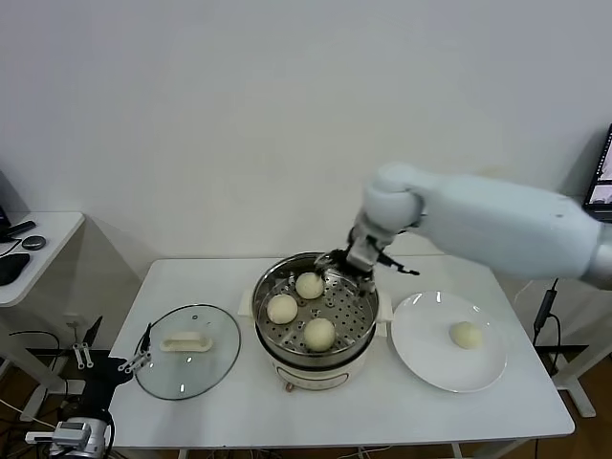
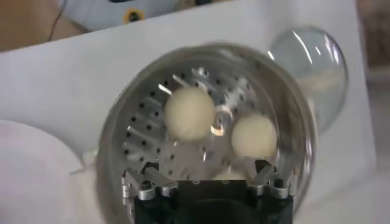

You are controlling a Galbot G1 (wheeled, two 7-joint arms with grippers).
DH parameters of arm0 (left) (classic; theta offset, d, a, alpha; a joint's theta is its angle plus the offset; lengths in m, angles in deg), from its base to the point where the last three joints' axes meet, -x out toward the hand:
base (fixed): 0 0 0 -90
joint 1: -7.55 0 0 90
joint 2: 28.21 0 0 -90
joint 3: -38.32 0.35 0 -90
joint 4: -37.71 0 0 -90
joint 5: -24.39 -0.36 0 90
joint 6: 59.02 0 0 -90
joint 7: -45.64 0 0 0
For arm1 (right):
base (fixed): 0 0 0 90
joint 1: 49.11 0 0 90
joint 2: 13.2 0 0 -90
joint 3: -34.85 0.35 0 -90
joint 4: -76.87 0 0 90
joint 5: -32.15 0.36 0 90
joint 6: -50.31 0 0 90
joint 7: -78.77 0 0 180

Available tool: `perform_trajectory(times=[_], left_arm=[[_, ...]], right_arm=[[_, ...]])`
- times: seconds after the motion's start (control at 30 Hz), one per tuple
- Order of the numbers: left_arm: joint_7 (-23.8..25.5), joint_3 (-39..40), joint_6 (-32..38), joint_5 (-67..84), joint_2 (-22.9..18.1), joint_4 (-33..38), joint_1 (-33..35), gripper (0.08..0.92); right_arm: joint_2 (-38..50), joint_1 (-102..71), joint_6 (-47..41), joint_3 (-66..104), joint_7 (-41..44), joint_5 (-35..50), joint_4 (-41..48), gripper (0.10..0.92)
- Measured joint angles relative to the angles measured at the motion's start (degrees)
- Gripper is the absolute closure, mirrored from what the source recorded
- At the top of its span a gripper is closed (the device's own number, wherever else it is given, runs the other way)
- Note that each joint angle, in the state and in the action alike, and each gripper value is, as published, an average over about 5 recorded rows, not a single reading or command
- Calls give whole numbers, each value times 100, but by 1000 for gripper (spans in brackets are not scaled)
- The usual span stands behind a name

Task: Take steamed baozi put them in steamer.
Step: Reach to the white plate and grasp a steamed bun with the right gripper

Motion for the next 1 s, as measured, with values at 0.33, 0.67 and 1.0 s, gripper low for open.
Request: perform_trajectory(times=[0.33, 0.67, 1.0], left_arm=[[37, 167, -28, -21, 68, -47, -120, 177], [54, 173, -67, -28, 85, 21, -69, 177], [63, 64, -82, -37, 50, 159, 64, 177]], right_arm=[[1560, -1279, -946, 1179, 210, -177, 114, 203], [2184, -3353, -842, 3042, 262, -842, 724, 203], [1952, -4331, -487, 4008, 183, -1493, 1534, 203]])
